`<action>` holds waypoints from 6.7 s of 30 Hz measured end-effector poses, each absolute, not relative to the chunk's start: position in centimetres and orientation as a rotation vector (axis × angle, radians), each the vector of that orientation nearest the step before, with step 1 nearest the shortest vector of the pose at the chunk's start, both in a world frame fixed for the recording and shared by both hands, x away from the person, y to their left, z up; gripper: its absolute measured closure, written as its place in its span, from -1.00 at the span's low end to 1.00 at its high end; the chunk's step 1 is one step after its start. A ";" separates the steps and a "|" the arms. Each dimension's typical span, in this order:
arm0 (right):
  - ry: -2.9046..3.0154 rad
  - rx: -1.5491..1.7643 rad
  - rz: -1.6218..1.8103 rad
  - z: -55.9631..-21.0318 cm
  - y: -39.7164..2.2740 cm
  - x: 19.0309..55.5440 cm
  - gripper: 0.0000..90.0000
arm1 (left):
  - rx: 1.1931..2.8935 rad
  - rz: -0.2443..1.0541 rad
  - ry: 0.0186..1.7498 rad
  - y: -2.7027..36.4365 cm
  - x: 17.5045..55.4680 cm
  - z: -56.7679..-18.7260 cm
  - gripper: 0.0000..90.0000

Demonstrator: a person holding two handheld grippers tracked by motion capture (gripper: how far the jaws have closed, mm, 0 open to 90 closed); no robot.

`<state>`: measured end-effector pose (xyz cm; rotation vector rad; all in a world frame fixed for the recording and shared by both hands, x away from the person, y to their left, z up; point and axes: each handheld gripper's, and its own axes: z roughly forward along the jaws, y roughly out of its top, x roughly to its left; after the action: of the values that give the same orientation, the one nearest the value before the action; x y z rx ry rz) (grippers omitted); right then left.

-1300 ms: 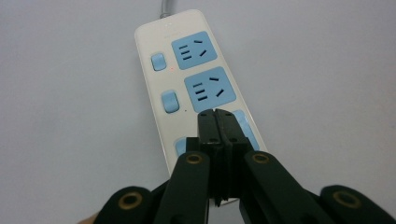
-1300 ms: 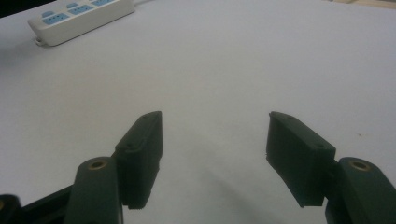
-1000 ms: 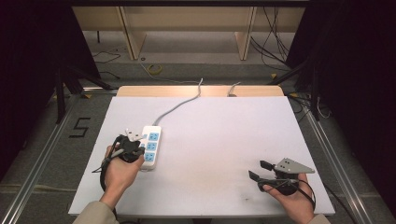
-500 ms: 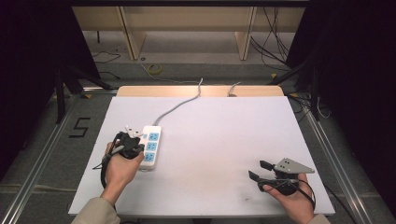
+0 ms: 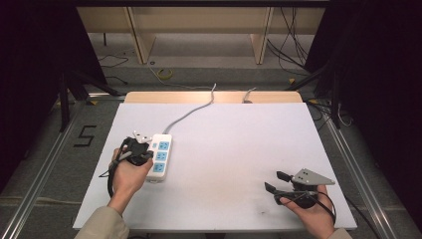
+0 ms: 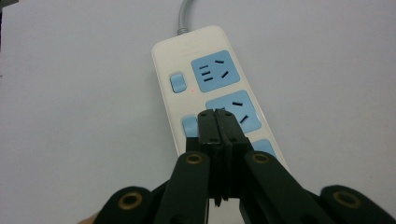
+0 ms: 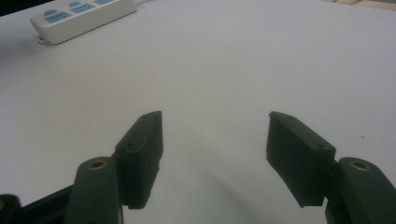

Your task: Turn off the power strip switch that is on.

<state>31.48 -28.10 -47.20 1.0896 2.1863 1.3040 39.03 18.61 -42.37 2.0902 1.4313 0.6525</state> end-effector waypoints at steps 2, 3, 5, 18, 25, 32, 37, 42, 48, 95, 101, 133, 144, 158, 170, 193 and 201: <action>2.187 1.091 1.305 -47.2 -28.1 31.5 -0.17 | 2.097 0.657 1.428 18.6 39.2 -42.4 0.99; 2.187 1.090 1.305 -47.2 -28.1 31.5 -0.17 | 2.100 0.660 1.426 18.6 39.4 -42.4 0.99; 2.188 1.086 1.305 -47.2 -28.1 31.5 -0.17 | 2.102 0.663 1.424 18.6 39.5 -42.4 0.99; 2.190 1.087 1.307 -47.3 -28.0 31.5 -0.17 | 2.119 0.670 1.424 18.1 40.6 -42.4 0.99; 2.192 1.087 1.307 -47.2 -28.0 31.5 -0.17 | 2.132 0.671 1.427 18.1 41.2 -42.2 0.99; 2.191 1.086 1.309 -47.2 -28.0 31.5 -0.17 | 2.135 0.668 1.445 18.3 41.7 -42.2 0.99; 2.194 1.083 1.307 -47.3 -28.0 31.5 -0.17 | 2.133 0.654 1.456 18.3 42.0 -42.4 0.99; 2.196 1.076 1.309 -47.3 -27.9 31.5 -0.17 | 2.140 0.642 1.461 18.4 42.3 -42.5 0.99; 2.196 1.075 1.309 -47.3 -27.9 31.5 -0.17 | 2.140 0.645 1.466 18.2 42.6 -42.5 0.99; 2.205 1.078 1.309 -47.4 -27.9 31.6 -0.17 | 2.217 0.622 1.506 18.1 46.3 -42.6 0.99; 2.205 1.077 1.308 -47.4 -27.9 31.6 -0.17 | 2.220 0.618 1.518 18.2 46.7 -42.7 0.99; 2.208 1.075 1.308 -47.4 -28.0 31.6 -0.17 | 2.261 0.564 1.562 17.9 47.8 -44.1 0.99; 2.208 1.075 1.307 -47.4 -28.0 31.6 -0.17 | 2.259 0.557 1.572 17.8 48.0 -44.3 0.99; 2.211 1.069 1.307 -47.4 -27.9 31.6 -0.17 | 2.271 0.582 1.564 17.6 48.0 -44.4 0.99; 2.211 1.065 1.308 -47.4 -27.9 31.6 -0.17 | 2.259 0.563 1.571 17.7 48.0 -44.4 0.99; 2.211 1.063 1.309 -47.4 -27.9 31.6 -0.17 | 2.272 0.553 1.560 17.8 48.0 -44.5 1.00; 2.211 1.060 1.308 -47.4 -27.9 31.6 -0.17 | 2.277 0.556 1.558 17.8 48.0 -44.5 1.00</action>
<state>31.60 -27.85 -47.36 1.0601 2.2114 1.3080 48.03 17.77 -44.49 2.2773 1.5576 0.5560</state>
